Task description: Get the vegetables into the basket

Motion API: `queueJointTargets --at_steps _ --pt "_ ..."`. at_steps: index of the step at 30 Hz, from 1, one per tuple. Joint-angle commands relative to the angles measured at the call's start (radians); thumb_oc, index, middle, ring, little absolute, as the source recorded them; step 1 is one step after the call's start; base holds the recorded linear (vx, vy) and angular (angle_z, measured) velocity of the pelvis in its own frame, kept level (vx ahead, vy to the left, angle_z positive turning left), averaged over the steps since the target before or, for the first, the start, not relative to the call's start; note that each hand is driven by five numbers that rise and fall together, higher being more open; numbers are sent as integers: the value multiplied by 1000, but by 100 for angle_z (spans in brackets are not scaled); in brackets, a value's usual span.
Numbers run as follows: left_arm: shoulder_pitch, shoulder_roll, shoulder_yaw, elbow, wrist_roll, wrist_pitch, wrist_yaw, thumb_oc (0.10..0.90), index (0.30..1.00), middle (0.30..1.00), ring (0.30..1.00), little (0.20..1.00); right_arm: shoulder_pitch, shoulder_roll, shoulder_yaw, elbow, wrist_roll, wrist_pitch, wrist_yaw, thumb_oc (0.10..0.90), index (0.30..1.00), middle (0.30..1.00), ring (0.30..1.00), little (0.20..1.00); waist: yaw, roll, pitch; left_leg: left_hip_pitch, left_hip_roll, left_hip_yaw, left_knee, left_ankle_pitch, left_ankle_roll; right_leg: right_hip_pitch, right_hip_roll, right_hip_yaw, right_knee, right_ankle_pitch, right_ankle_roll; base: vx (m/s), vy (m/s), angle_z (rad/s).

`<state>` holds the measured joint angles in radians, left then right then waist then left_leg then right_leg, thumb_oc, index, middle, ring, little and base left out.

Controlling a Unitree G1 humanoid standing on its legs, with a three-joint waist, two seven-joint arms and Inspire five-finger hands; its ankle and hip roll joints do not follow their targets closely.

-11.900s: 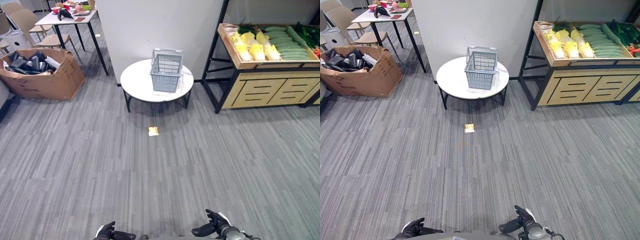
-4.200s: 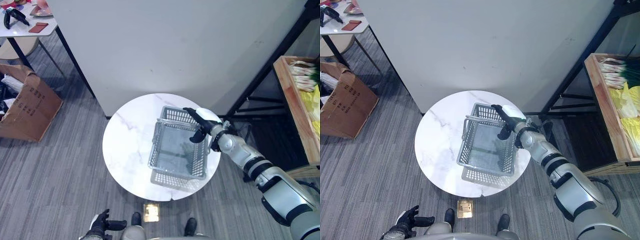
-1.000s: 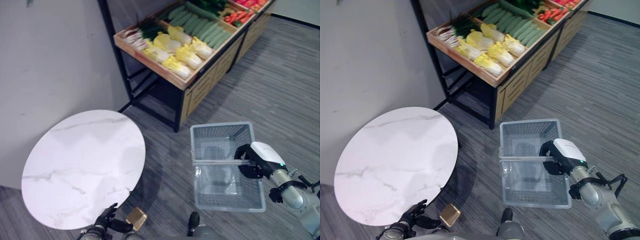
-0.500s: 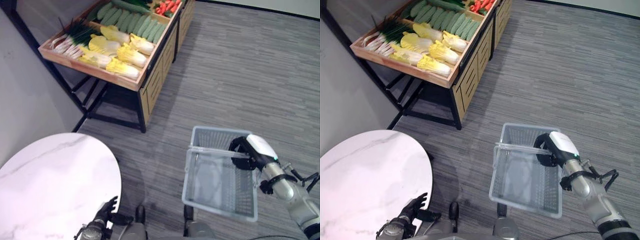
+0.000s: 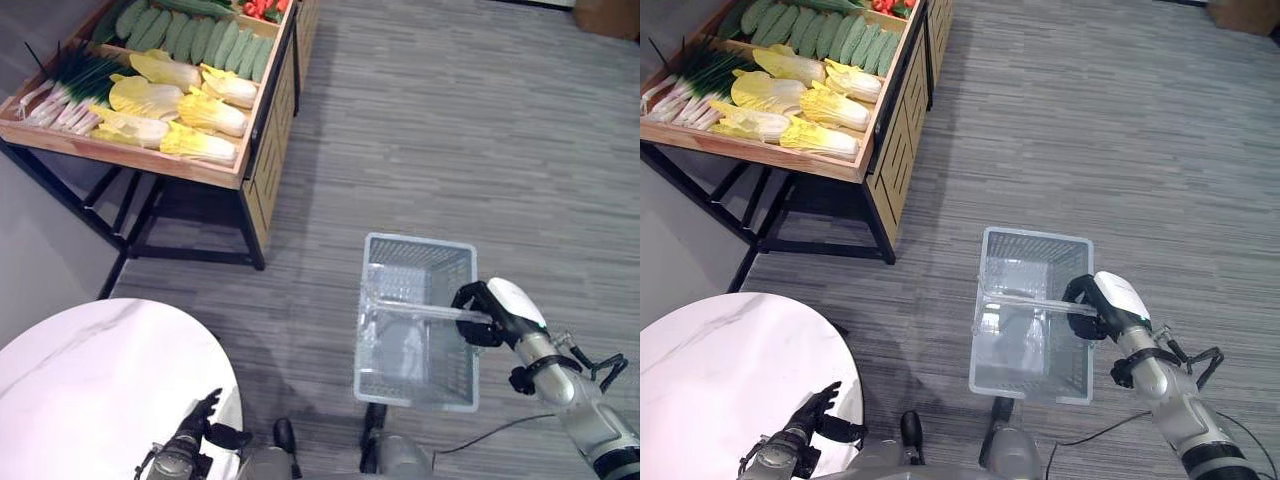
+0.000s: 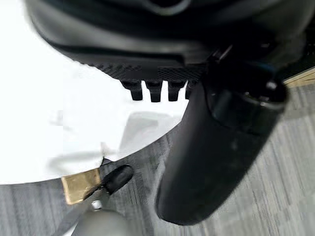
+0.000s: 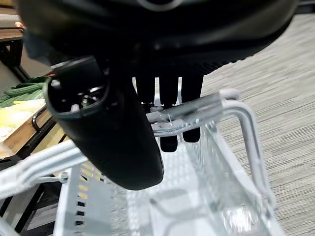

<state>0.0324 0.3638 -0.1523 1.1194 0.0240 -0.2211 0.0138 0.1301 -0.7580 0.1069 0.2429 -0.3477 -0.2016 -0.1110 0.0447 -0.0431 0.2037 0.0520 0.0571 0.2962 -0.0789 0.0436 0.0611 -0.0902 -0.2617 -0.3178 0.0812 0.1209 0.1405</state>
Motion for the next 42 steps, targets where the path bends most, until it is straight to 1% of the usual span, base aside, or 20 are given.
queueJointTargets --at_steps 1,5,8,10,13,14,17,18,20,23,25,26,29,33,34,38,39,40,41,42 --pt "1 -7 0 60 43 -19 11 900 1000 1000 1000 1000 -82 -44 -146 -33 22 -37 -99 400 300 300 300 300 13 -14 -74 -59 -1 -59 41 -25 -108 56 -40 47 -81 26 90 71 -109 -16" --pt "2 -20 -2 73 54 -13 18 900 1000 1000 1000 1000 -67 -29 -137 27 34 -31 -99 400 300 300 300 300 13 -11 -83 -44 16 -57 20 -7 -123 74 -22 40 -104 16 85 49 -118 -12" --pt "-8 -28 -28 57 54 -19 25 900 1000 1000 1000 1000 -71 5 -102 206 86 -32 -114 400 300 300 300 300 9 0 -91 -41 39 -74 -1 18 -143 95 3 23 -123 -1 74 40 -141 -3" --pt "-12 -29 -31 54 50 -20 25 900 1000 1000 1000 1000 -81 9 -83 261 90 -30 -117 400 300 300 300 300 8 3 -94 -41 45 -79 -4 24 -148 101 10 17 -129 -3 72 25 -92 11" --pt "-12 -27 -58 47 49 -28 25 900 1000 1000 1000 1000 -106 11 -22 515 82 -20 -126 400 300 300 300 300 13 14 -102 -42 61 -94 -8 38 -161 115 32 7 -143 -12 63 32 -108 7" --pt "-13 -27 -57 47 48 -28 25 900 1000 1000 1000 1000 -110 12 -18 521 83 -23 -128 400 300 300 300 300 12 14 -102 -42 61 -95 -8 38 -161 116 32 6 -144 -12 63 28 -50 7" --pt "-12 -32 -65 67 58 -26 31 900 1000 1000 1000 1000 -113 41 -5 633 109 -17 -121 400 300 300 300 300 12 20 -107 -38 70 -101 -8 42 -168 126 43 3 -153 -15 59 39 -56 9" --pt "-7 -34 -69 67 67 -23 32 900 1000 1000 1000 1000 -115 55 1 708 122 -10 -118 400 300 300 300 300 13 24 -111 -34 72 -102 -8 42 -171 132 49 2 -157 -17 58 47 -55 7" --pt "-4 -38 -69 80 71 -21 31 900 1000 1000 1000 1000 -114 62 3 734 123 -7 -116 400 300 300 300 300 12 25 -113 -32 72 -102 -8 42 -172 135 51 3 -159 -18 57 31 -32 6" --pt "0 -59 -69 114 90 -4 45 900 1000 1000 1000 1000 -107 102 7 836 125 8 -126 400 300 300 300 300 7 31 -117 -22 79 -99 -8 42 -175 139 57 11 -155 -25 53 24 -20 1" --pt "2 -63 -66 108 87 -2 49 900 1000 1000 1000 1000 -101 114 9 840 126 10 -128 400 300 300 300 300 5 32 -116 -20 79 -101 -8 41 -175 138 59 13 -149 -30 51 0 0 0" --pt "-4 -71 -65 116 90 5 65 900 1000 1000 1000 1000 -99 139 17 885 126 20 -129 400 300 300 300 300 2 35 -112 -21 82 -103 -8 43 -175 130 61 18 -120 -44 44 16 -34 0" --pt "-18 -76 -62 113 68 8 78 900 1000 1000 1000 1000 -102 166 41 938 113 35 -132 400 300 300 300 300 -2 39 -97 -24 92 -109 -7 48 -177 105 64 26 -70 -69 33 1 -50 0" --pt "-27 -76 -66 97 50 7 84 900 1000 1000 1000 1000 -107 178 37 969 125 44 -140 400 300 300 300 300 -3 46 -79 -29 106 -116 -1 55 -181 86 75 28 -36 -91 19 10 -98 1" --pt "-31 -74 -64 90 31 8 86 900 1000 1000 1000 1000 -110 180 38 960 128 46 -150 400 300 300 300 300 -3 52 -63 -40 119 -124 13 64 -187 71 89 34 -17 -106 5 15 -206 1" --pt "-39 -69 -61 97 28 11 88 900 1000 1000 1000 1000 -102 174 37 942 143 38 -156 400 300 300 300 300 0 53 -35 -93 146 -151 109 69 -202 75 115 30 -29 -124 -21 28 -189 5" --pt "-39 -69 -61 97 28 11 88 900 1000 1000 1000 1000 -102 174 37 942 143 38 -156 400 300 300 300 300 -1 54 -35 -95 147 -153 112 67 -203 75 116 28 -30 -124 -21 32 -118 12" --pt "-39 -70 -59 98 27 13 87 900 1000 1000 1000 1000 -101 168 34 937 143 37 -157 400 300 300 300 300 0 52 -26 -118 149 -167 168 73 -207 82 120 25 -34 -129 -29 41 -125 8" --pt "-38 -71 -58 96 20 13 86 900 1000 1000 1000 1000 -101 160 32 931 146 36 -158 400 300 300 300 300 4 51 -15 -145 142 -191 224 83 -212 88 123 25 -32 -134 -37 63 -159 8" --pt "-42 -72 -63 100 21 13 89 900 1000 1000 1000 1000 -107 152 36 929 146 37 -159 400 300 300 300 300 10 50 -2 -162 122 -224 252 90 -214 96 126 26 -32 -140 -42 109 -150 16"
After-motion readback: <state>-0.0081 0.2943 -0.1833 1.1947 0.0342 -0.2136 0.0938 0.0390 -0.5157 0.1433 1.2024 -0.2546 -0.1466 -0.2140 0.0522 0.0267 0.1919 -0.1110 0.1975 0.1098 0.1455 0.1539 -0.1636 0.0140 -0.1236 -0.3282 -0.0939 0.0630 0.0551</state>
